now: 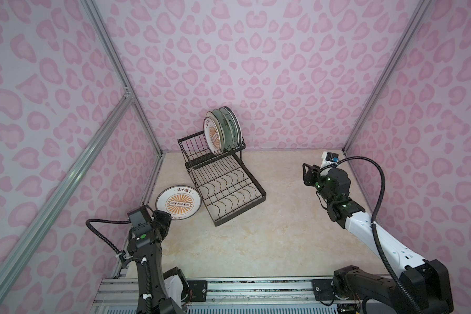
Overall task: Load plates into a dish rack
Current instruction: Pick up the plate from the middle-left of the table, then place the plate on the dish rack.
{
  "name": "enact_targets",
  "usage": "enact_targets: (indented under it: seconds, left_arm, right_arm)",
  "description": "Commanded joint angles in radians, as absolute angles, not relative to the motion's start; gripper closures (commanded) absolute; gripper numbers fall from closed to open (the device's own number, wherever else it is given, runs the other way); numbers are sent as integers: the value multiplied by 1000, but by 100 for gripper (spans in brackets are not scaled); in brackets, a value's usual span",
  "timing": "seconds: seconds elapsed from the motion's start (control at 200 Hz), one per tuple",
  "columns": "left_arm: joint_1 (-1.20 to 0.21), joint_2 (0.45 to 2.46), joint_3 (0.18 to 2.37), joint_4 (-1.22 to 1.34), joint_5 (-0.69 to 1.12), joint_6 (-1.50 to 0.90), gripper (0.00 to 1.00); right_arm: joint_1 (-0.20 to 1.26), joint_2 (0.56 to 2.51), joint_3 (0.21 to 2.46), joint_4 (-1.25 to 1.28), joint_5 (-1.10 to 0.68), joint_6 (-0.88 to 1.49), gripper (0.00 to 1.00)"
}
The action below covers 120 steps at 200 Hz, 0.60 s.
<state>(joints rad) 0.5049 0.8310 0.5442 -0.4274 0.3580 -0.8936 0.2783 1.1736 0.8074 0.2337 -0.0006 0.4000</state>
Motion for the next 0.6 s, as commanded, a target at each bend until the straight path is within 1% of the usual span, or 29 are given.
enact_targets:
  seconds: [0.0, 0.235, 0.595]
  left_arm:
    - [505, 809, 542, -419, 412, -874, 97]
    - [505, 808, 530, -399, 493, -875, 97]
    - [500, 817, 558, -412, 570, -829, 97]
  right_arm:
    - [279, 1177, 815, 234, -13, 403, 54]
    - [291, 1209, 843, 230, -47, 409, 53]
    - [309, 1242, 882, 208, -87, 409, 52]
